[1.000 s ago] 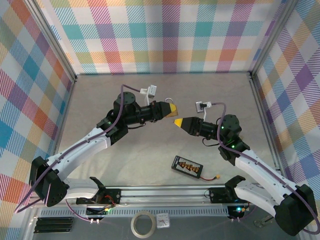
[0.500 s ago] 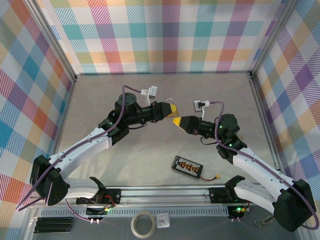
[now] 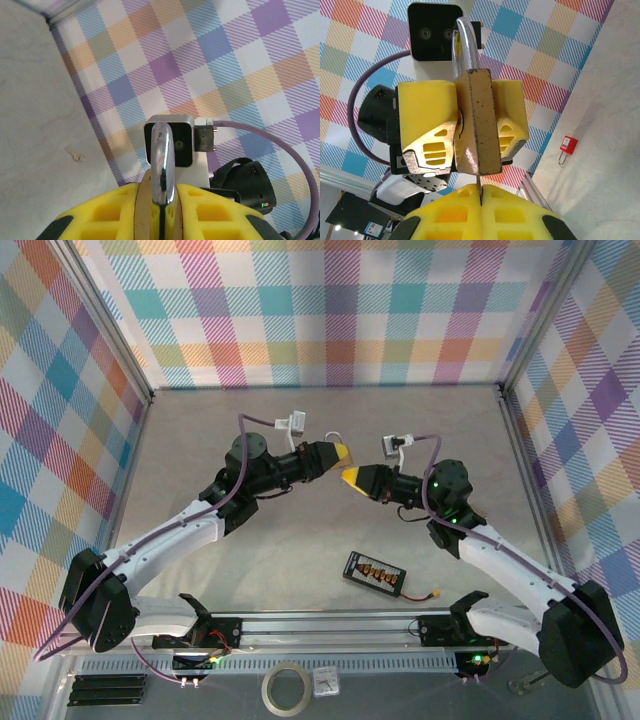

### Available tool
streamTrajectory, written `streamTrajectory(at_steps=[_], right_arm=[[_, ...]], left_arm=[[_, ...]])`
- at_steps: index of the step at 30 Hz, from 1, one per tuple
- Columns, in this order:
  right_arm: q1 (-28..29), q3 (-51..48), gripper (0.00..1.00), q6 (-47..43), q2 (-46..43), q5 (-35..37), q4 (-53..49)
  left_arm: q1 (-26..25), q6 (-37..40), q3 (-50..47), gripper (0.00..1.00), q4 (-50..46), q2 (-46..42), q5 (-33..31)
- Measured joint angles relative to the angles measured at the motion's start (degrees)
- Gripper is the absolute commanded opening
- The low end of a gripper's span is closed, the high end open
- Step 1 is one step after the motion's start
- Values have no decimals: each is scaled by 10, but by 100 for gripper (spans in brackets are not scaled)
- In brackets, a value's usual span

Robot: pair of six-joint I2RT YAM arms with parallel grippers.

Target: Unlock with the key

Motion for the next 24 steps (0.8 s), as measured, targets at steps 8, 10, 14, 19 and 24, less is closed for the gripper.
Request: streamTrajectory(at_steps=[8, 10, 14, 19, 24], right_arm=[[-21, 6, 0, 53, 26, -46, 59], [-21, 21, 0, 28, 13, -44, -1], [3, 77, 0, -90, -37, 4, -199], [39, 145, 0, -214, -68, 92, -356], [71, 176, 0, -291, -66, 178, -456]], left_arm=[[-7, 0, -29, 0, 55, -14, -23], [-10, 6, -21, 0, 34, -15, -32], [-26, 28, 24, 0, -52, -18, -55], [-53, 61, 97, 0, -160, -17, -97], [-73, 66, 133, 0, -243, 5, -158]])
